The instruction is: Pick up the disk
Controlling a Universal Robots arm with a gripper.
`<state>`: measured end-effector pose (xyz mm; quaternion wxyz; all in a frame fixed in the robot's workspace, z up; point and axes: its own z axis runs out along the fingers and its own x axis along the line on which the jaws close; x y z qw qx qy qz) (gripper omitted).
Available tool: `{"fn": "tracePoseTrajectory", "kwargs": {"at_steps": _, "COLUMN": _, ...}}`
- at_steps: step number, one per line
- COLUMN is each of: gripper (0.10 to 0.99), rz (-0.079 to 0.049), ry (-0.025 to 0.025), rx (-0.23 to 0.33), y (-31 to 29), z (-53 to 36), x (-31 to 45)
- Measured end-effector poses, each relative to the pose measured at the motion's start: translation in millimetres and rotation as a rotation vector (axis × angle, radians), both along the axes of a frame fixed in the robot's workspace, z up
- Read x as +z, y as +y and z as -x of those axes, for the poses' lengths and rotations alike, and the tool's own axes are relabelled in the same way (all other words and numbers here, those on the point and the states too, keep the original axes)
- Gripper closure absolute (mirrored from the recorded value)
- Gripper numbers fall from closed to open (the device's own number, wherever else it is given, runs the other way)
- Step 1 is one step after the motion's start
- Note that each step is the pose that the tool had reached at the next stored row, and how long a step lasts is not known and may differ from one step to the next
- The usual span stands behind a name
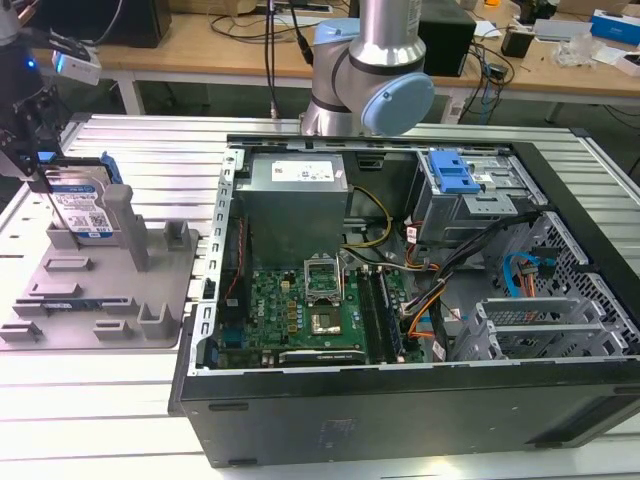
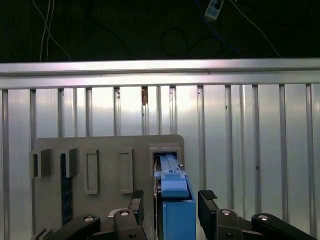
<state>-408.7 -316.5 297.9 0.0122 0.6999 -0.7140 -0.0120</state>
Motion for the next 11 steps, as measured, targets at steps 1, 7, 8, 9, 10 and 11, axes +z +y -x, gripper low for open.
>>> {"fn": "tracePoseTrajectory", "kwargs": {"at_steps": 1, "gripper": 0.529, "rz": 0.0, "ry": 0.0001, "rx": 0.0, "y": 0.0, "z": 0.0, "x": -0.3}}
{"fn": "tracePoseTrajectory", "kwargs": {"at_steps": 7, "gripper": 0.529, "rz": 0.0, "ry": -0.0001, "rx": 0.0, "y": 0.0, "z": 0.0, "x": -0.5}}
{"fn": "tracePoseTrajectory", "kwargs": {"at_steps": 8, "gripper": 0.529, "rz": 0.0, "ry": -0.0001, "rx": 0.0, "y": 0.0, "z": 0.0, "x": -0.5}}
{"fn": "tracePoseTrajectory", "kwargs": {"at_steps": 9, "gripper": 0.529, "rz": 0.0, "ry": -0.0001, "rx": 0.0, "y": 0.0, "z": 0.0, "x": -0.5}}
{"fn": "tracePoseTrajectory", "kwargs": {"at_steps": 10, "gripper": 0.529, "rz": 0.0, "ry": -0.0001, "rx": 0.0, "y": 0.0, "z": 0.0, "x": -0.6}}
{"fn": "tracePoseTrajectory", "kwargs": {"at_steps": 11, "gripper": 0.541, "rz": 0.0, "ry": -0.0001, "rx": 0.0, "y": 0.0, "z": 0.0, "x": -0.5}}
